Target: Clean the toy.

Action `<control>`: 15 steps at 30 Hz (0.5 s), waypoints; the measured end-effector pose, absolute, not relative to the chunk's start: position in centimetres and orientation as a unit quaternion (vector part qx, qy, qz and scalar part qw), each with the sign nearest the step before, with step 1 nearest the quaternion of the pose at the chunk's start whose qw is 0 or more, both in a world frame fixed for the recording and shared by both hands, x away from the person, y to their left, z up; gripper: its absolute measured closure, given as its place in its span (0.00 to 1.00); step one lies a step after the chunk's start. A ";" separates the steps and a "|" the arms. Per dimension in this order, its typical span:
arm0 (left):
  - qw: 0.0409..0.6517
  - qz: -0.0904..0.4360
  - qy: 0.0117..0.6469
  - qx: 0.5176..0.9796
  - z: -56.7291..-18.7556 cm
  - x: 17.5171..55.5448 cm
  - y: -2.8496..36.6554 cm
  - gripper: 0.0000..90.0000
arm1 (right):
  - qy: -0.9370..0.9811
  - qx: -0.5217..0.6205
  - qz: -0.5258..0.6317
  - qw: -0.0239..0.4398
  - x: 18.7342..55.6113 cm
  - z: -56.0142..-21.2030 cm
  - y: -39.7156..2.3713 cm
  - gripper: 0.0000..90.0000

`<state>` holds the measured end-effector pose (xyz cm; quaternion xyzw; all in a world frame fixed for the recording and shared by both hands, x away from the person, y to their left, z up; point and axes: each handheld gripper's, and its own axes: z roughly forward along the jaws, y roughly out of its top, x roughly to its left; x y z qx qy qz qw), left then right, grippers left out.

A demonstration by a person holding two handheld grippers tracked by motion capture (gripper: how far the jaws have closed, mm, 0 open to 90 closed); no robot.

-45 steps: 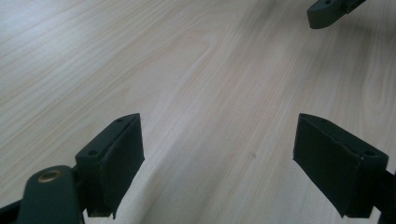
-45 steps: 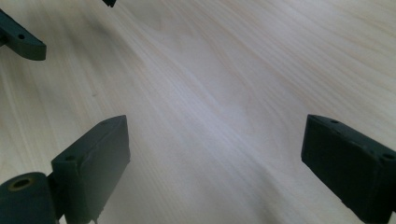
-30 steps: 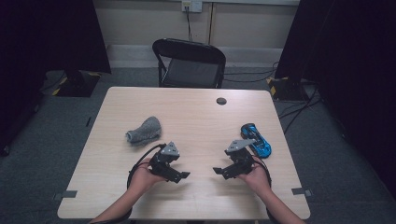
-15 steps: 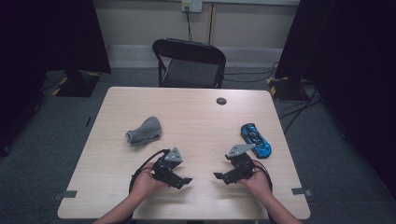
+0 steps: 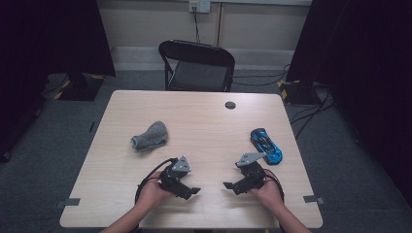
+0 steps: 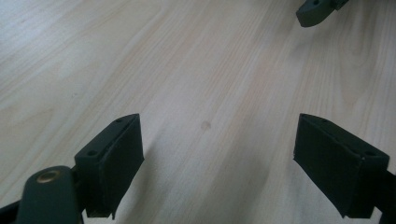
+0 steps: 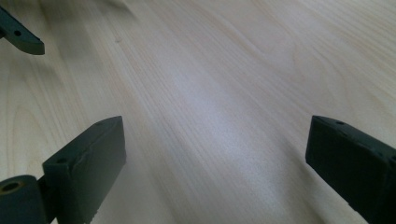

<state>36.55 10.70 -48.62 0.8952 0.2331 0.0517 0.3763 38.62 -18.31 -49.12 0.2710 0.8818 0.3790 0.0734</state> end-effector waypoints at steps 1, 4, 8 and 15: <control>0.374 0.054 0.231 0.897 -48.7 36.5 10.7 0.17 | 0.883 0.270 0.377 0.076 38.6 -49.2 -18.3 0.05; 0.370 0.052 0.228 0.899 -48.9 36.4 10.6 0.17 | 0.884 0.267 0.375 0.078 38.5 -49.4 -18.3 0.04; 0.366 0.055 0.220 0.902 -49.4 36.3 10.4 0.17 | 0.892 0.253 0.364 0.087 38.2 -50.1 -18.1 0.01; 0.363 0.067 0.206 0.906 -49.6 36.0 10.3 0.16 | 0.891 0.248 0.367 0.096 38.0 -50.4 -18.1 0.00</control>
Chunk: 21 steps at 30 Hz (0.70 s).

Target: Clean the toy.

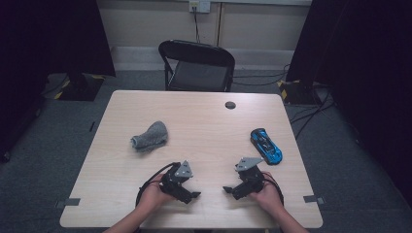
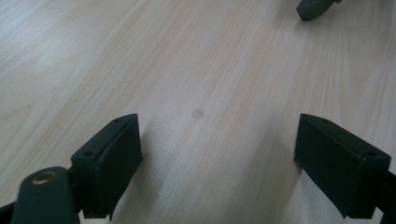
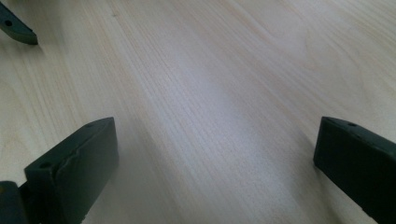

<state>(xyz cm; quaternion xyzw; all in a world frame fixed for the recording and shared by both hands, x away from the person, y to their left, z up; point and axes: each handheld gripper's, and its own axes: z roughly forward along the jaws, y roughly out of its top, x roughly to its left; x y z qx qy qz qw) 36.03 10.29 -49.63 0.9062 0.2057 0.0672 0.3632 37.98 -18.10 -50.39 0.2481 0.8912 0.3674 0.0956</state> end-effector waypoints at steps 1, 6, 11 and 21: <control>0.364 0.067 0.204 0.906 -49.6 36.0 10.3 0.15 | 0.891 0.248 0.367 0.095 38.0 -50.4 -18.1 0.00; 0.372 0.069 0.199 0.904 -49.9 35.9 10.4 0.13 | 0.891 0.248 0.367 0.096 37.9 -50.4 -18.1 0.00; 0.382 0.071 0.199 0.900 -50.3 36.1 10.5 0.06 | 0.891 0.251 0.366 0.096 37.9 -50.4 -18.1 0.00; 0.377 0.071 0.202 0.901 -50.3 36.2 10.4 0.00 | 0.891 0.251 0.366 0.096 37.9 -50.4 -18.1 0.00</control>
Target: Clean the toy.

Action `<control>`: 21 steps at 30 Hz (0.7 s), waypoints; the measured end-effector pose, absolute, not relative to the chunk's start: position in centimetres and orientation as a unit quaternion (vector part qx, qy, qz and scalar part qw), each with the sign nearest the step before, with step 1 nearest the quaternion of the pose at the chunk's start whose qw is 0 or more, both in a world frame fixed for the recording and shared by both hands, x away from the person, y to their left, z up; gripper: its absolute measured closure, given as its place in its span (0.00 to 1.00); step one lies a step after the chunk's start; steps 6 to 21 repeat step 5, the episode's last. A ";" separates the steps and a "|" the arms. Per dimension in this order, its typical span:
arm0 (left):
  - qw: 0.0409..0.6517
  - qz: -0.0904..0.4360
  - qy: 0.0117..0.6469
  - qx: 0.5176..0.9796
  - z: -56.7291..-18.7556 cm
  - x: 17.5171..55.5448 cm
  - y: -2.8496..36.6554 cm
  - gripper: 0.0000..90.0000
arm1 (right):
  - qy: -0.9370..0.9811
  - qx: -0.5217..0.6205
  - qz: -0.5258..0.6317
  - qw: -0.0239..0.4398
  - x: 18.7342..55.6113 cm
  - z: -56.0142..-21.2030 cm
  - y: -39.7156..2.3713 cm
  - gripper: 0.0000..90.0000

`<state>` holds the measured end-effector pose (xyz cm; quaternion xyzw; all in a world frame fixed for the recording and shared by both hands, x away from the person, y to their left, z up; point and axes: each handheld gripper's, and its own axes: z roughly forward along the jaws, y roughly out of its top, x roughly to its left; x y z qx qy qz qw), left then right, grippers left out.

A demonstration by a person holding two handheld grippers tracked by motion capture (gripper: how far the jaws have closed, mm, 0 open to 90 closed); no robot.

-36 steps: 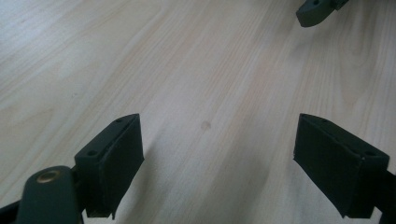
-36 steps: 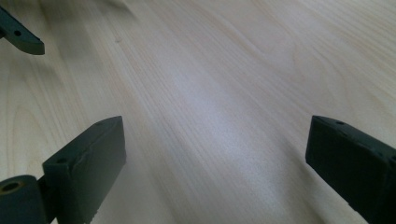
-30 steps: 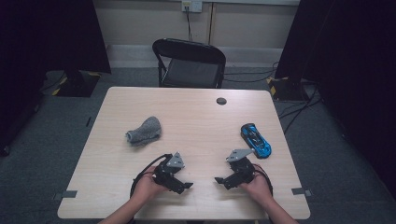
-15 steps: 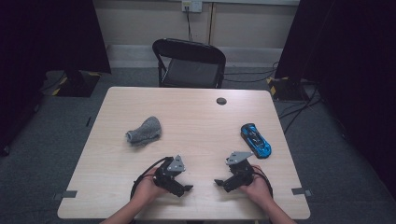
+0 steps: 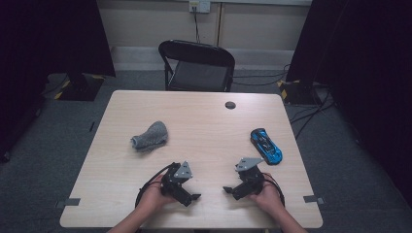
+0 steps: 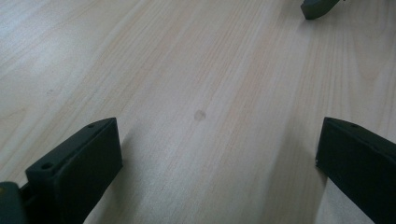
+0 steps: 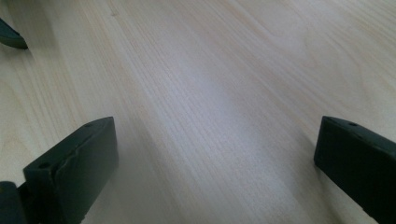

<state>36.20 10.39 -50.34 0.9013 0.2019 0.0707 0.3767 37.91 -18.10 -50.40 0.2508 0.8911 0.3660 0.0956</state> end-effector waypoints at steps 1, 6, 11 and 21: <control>0.377 0.071 0.202 0.901 -50.3 36.2 10.4 0.00 | 0.891 0.251 0.366 0.095 37.9 -50.4 -18.1 0.00; 0.377 0.070 0.202 0.901 -50.3 36.2 10.4 0.00 | 0.891 0.251 0.366 0.095 37.9 -50.4 -18.1 0.00; 0.377 0.070 0.202 0.901 -50.3 36.2 10.4 0.00 | 0.891 0.251 0.366 0.095 37.9 -50.4 -18.1 0.00; 0.377 0.070 0.202 0.901 -50.3 36.2 10.4 0.00 | 0.891 0.251 0.366 0.095 37.9 -50.4 -18.1 0.00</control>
